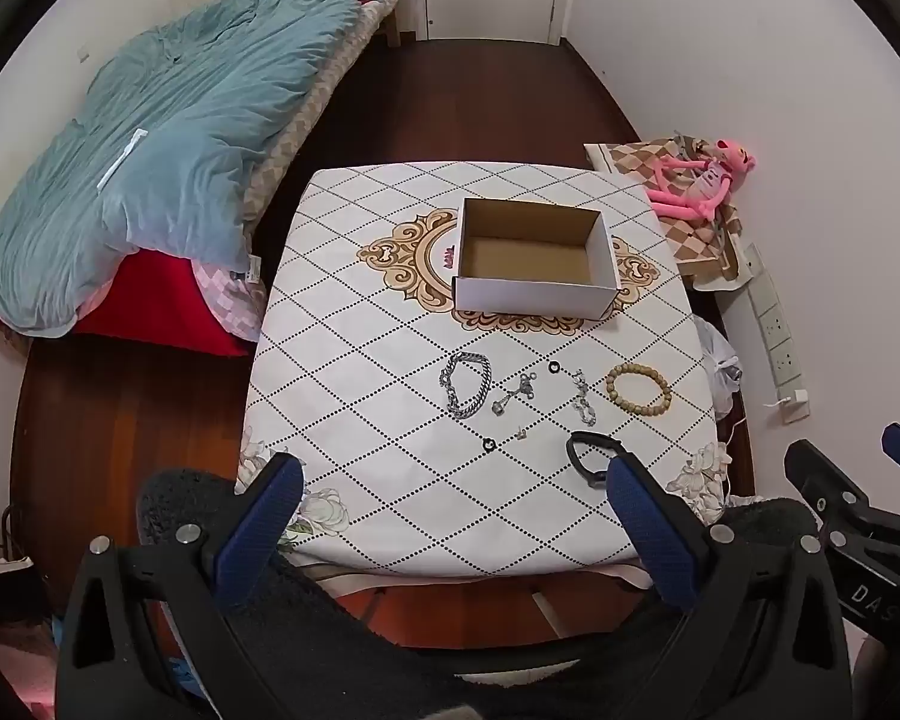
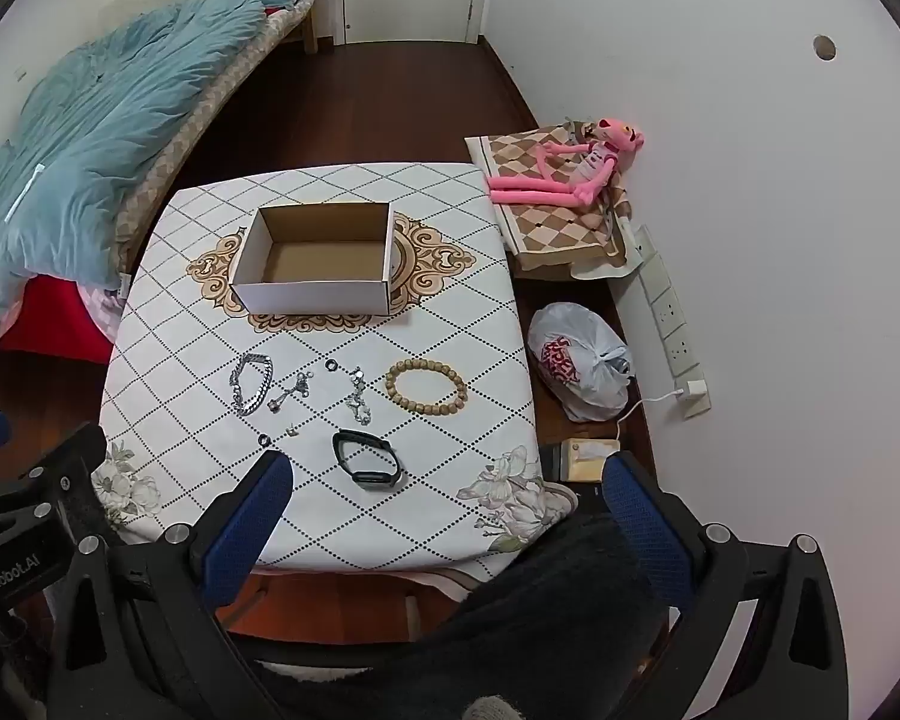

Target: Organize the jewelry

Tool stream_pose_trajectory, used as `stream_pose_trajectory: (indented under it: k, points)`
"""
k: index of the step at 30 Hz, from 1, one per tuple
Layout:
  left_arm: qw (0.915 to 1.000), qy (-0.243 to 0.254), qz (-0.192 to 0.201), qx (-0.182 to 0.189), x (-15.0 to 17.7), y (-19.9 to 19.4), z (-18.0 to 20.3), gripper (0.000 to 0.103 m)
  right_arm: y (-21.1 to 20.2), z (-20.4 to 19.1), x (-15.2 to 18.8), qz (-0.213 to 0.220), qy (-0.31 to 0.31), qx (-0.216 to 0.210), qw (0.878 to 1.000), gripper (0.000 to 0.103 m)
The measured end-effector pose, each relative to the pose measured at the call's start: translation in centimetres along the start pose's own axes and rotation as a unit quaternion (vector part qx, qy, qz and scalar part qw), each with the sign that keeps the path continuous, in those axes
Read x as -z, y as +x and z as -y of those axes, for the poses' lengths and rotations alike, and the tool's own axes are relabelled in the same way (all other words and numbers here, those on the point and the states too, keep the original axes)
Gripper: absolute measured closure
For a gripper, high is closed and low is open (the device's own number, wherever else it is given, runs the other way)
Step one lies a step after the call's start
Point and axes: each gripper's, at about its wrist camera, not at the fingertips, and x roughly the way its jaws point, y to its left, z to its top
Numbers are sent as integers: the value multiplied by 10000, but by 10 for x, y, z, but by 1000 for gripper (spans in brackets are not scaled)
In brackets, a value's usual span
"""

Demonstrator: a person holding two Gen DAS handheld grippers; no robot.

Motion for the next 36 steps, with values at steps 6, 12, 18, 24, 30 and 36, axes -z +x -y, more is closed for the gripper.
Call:
stream_pose_trajectory:
  k: [6,12,18,24,30,36]
  points:
    - [10000,16,-31,31,-1,0,-2,0,1,0,-2,21,19,2,10000,0]
    - [10000,34,-16,-14,0,1,1,0,2,0,-4,-6,5,-5,10000,0]
    - [10000,46,6,-22,-4,-2,0,0,4,0,-5,5,12,-5,10000,0]
    - [10000,89,0,-36,-4,2,5,0,6,-1,-8,27,29,-9,10000,0]
    - [10000,88,-3,-28,-5,1,5,0,2,4,-9,48,31,-30,10000,0]
    - [10000,85,-4,-21,-5,1,5,0,2,4,-9,60,30,-42,10000,0]
